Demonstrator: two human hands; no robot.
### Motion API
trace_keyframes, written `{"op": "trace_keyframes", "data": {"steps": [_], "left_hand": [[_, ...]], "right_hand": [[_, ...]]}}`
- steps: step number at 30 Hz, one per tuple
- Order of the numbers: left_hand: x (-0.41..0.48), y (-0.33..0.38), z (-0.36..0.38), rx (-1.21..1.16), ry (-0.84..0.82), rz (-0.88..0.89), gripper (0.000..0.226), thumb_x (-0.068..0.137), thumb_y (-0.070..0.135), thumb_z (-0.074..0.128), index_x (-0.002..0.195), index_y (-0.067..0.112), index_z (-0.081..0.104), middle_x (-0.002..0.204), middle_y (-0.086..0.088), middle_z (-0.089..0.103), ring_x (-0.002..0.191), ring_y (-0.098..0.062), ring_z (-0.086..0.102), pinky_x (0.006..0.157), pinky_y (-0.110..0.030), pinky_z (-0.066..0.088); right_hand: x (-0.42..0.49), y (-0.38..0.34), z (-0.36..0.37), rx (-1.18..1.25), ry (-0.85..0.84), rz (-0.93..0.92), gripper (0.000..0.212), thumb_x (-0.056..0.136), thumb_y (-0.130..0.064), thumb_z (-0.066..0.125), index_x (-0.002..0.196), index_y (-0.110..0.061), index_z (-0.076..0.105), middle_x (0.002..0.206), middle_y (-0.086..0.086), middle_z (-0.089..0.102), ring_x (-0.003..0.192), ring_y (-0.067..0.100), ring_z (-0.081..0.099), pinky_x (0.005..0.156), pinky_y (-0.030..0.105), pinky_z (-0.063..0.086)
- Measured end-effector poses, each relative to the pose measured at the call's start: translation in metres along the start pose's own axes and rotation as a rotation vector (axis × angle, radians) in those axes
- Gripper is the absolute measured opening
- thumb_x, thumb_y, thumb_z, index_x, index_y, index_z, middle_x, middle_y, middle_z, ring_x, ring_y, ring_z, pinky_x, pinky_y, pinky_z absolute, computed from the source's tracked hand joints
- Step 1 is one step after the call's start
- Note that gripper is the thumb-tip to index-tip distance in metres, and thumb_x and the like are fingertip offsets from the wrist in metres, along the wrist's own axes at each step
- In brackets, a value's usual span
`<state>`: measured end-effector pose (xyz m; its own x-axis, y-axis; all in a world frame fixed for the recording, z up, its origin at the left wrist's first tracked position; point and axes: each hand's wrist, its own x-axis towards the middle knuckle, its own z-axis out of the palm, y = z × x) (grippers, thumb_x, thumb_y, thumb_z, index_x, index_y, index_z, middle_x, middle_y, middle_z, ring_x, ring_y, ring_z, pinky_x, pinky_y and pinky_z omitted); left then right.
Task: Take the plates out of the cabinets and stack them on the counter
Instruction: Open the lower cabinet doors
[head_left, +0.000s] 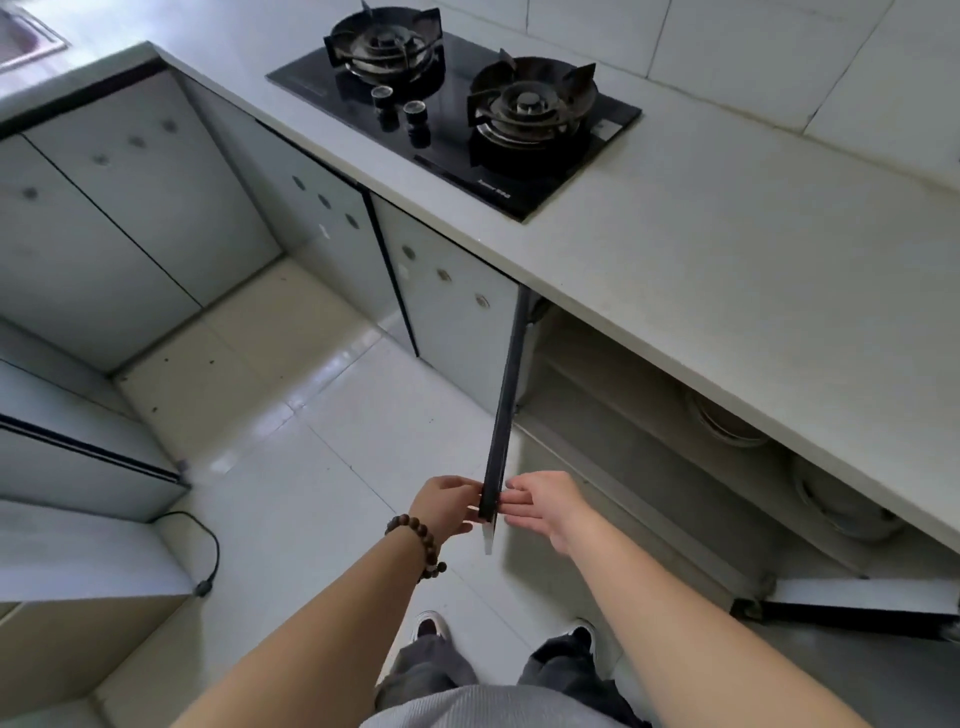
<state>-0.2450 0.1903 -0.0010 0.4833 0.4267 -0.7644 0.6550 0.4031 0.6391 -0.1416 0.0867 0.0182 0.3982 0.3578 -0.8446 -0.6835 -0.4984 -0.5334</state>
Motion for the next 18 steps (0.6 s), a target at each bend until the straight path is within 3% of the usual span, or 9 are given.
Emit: {"op": "trace_keyframes", "data": {"steps": [4, 9, 10, 12, 14, 15, 18], "left_hand": [[0.0, 0.0, -0.055, 0.022, 0.058, 0.073, 0.029, 0.078, 0.005, 0.049, 0.084, 0.015, 0.076, 0.085, -0.007, 0.075, 0.083, -0.019, 0.068, 0.074, -0.03, 0.049], [0.001, 0.009, -0.112, 0.05, 0.112, 0.164, 0.025, 0.066, 0.013, 0.049, 0.058, 0.025, 0.069, 0.08, -0.004, 0.06, 0.077, -0.018, 0.046, 0.074, -0.033, 0.038], [0.003, 0.011, -0.12, 0.041, 0.122, 0.175, 0.024, 0.068, 0.012, 0.05, 0.061, 0.027, 0.067, 0.083, -0.003, 0.059, 0.079, -0.019, 0.047, 0.077, -0.033, 0.04], [0.011, 0.013, -0.136, 0.005, 0.151, 0.185, 0.026, 0.075, 0.009, 0.052, 0.088, 0.024, 0.07, 0.092, -0.001, 0.063, 0.088, -0.022, 0.056, 0.089, -0.035, 0.047], [0.019, 0.016, -0.15, -0.021, 0.174, 0.182, 0.034, 0.081, 0.005, 0.051, 0.11, 0.014, 0.067, 0.098, 0.002, 0.065, 0.096, -0.017, 0.058, 0.097, -0.039, 0.047], [0.022, 0.017, -0.155, -0.035, 0.176, 0.186, 0.036, 0.082, 0.003, 0.051, 0.113, 0.013, 0.066, 0.098, 0.003, 0.064, 0.095, -0.015, 0.058, 0.098, -0.04, 0.047], [0.025, 0.021, -0.163, -0.084, 0.154, 0.181, 0.033, 0.084, 0.001, 0.05, 0.111, 0.012, 0.064, 0.098, 0.001, 0.063, 0.091, -0.012, 0.056, 0.095, -0.037, 0.047]], "right_hand": [[0.005, 0.004, 0.051, 0.054, -0.085, 0.009, 0.024, 0.093, -0.01, 0.051, 0.11, 0.002, 0.062, 0.119, 0.022, 0.066, 0.103, 0.03, 0.066, 0.089, 0.037, 0.053], [0.01, 0.001, 0.107, 0.064, -0.194, -0.025, 0.033, 0.092, -0.008, 0.056, 0.124, -0.007, 0.056, 0.114, 0.009, 0.067, 0.111, 0.02, 0.061, 0.099, 0.037, 0.047], [0.011, 0.001, 0.117, 0.069, -0.207, -0.033, 0.035, 0.091, -0.008, 0.058, 0.126, -0.008, 0.055, 0.11, 0.006, 0.068, 0.109, 0.017, 0.061, 0.099, 0.037, 0.047], [0.013, 0.0, 0.132, 0.081, -0.222, -0.057, 0.04, 0.091, -0.009, 0.059, 0.13, -0.004, 0.053, 0.106, 0.001, 0.07, 0.105, 0.012, 0.061, 0.1, 0.037, 0.046], [0.016, 0.0, 0.142, 0.073, -0.216, -0.09, 0.045, 0.09, -0.008, 0.058, 0.131, 0.007, 0.046, 0.115, 0.008, 0.067, 0.103, 0.009, 0.063, 0.102, 0.04, 0.044], [0.017, 0.001, 0.146, 0.06, -0.21, -0.109, 0.047, 0.09, -0.008, 0.057, 0.13, 0.009, 0.04, 0.123, 0.014, 0.06, 0.11, 0.013, 0.062, 0.103, 0.041, 0.043], [0.018, 0.003, 0.155, 0.029, -0.202, -0.143, 0.051, 0.086, -0.007, 0.05, 0.131, 0.006, 0.029, 0.138, 0.023, 0.034, 0.131, 0.032, 0.035, 0.106, 0.045, 0.038]]}}
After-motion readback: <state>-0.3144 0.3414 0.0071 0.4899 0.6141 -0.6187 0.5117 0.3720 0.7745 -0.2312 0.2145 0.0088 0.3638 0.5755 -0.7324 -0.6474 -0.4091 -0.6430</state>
